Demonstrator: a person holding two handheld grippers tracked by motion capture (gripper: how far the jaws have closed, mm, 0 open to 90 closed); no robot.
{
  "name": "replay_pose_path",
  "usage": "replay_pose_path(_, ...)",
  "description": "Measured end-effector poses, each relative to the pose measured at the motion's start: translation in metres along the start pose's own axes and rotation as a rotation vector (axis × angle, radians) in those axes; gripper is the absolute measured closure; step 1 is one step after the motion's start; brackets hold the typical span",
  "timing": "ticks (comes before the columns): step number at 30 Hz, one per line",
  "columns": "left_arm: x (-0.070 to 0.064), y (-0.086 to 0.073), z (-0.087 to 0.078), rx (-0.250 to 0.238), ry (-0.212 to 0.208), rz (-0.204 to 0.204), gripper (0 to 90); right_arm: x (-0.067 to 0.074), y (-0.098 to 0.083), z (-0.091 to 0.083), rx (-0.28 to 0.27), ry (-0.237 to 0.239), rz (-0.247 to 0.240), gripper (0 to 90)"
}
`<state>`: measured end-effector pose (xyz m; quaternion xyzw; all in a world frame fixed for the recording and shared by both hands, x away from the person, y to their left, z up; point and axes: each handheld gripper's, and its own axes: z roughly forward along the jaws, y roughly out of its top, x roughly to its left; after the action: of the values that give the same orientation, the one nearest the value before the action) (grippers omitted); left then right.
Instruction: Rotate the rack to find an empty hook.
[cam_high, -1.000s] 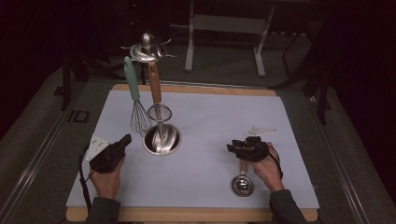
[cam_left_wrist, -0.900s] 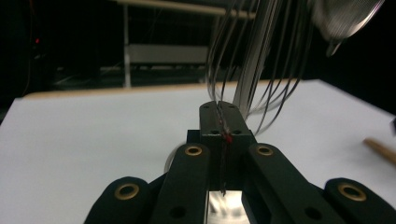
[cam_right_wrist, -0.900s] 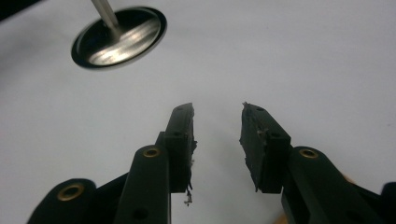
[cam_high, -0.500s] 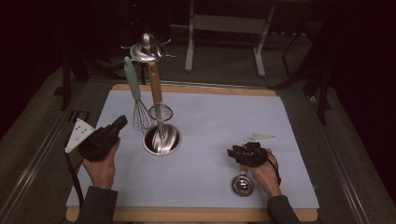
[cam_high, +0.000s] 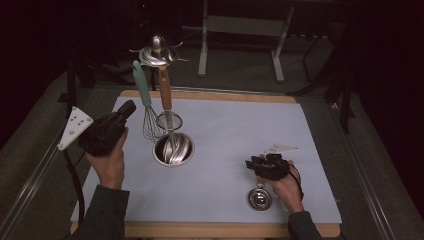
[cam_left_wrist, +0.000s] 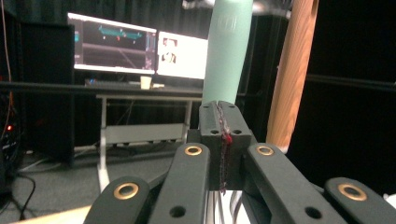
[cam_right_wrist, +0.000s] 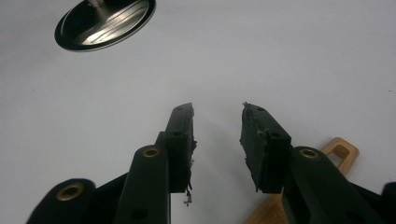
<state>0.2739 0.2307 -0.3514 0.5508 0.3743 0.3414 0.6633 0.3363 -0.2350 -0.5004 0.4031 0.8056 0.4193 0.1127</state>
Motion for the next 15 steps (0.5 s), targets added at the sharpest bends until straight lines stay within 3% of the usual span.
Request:
replay_pose_path(10,-0.003,0.021,0.011,-0.09,-0.022,-0.006,90.0,-0.002,-0.002,-0.001,0.0,0.002,0.006,63.6)
replay_pose_path(15,-0.008,0.039,0.018,-0.141,-0.038,0.001,90.0,-0.003,-0.003,-0.002,-0.005,0.003,0.009,63.7)
